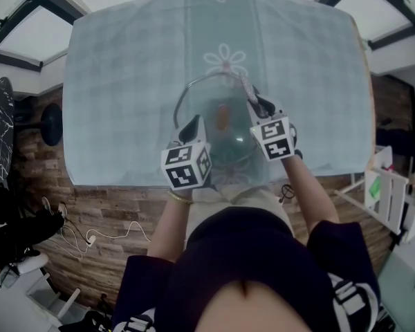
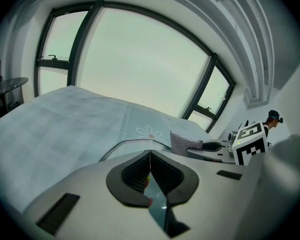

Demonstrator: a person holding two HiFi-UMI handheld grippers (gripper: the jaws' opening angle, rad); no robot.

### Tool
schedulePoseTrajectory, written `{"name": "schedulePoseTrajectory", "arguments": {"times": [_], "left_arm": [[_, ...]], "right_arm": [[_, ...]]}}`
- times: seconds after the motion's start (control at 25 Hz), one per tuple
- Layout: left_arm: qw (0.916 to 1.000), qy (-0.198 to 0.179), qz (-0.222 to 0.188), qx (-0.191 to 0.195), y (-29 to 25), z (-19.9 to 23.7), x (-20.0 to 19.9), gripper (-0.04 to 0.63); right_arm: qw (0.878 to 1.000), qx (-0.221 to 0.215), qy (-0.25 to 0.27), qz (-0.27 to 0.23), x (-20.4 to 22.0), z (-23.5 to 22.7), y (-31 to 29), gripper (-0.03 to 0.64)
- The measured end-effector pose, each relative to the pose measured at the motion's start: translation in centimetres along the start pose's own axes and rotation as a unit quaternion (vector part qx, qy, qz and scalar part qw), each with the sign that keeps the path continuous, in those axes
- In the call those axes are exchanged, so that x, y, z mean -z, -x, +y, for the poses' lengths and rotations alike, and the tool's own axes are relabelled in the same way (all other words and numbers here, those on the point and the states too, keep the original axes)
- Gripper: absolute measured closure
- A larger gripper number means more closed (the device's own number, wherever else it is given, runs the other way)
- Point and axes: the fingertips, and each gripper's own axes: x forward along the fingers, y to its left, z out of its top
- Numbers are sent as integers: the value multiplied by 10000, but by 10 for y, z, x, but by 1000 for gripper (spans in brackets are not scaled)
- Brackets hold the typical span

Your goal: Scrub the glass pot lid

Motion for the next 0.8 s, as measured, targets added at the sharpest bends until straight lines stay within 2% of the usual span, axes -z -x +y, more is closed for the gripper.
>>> {"name": "schedulePoseTrajectory", "arguments": {"times": [0.24,0.8], "left_arm": [[10000,5,-19,17,7,-1,1,594],[10000,0,-72,57,19,-6,4,594]], "right_arm": [[9996,-242,-56,134,8,11,-7,537],[9970,-521,295,482,26,31,-14,537]]}}
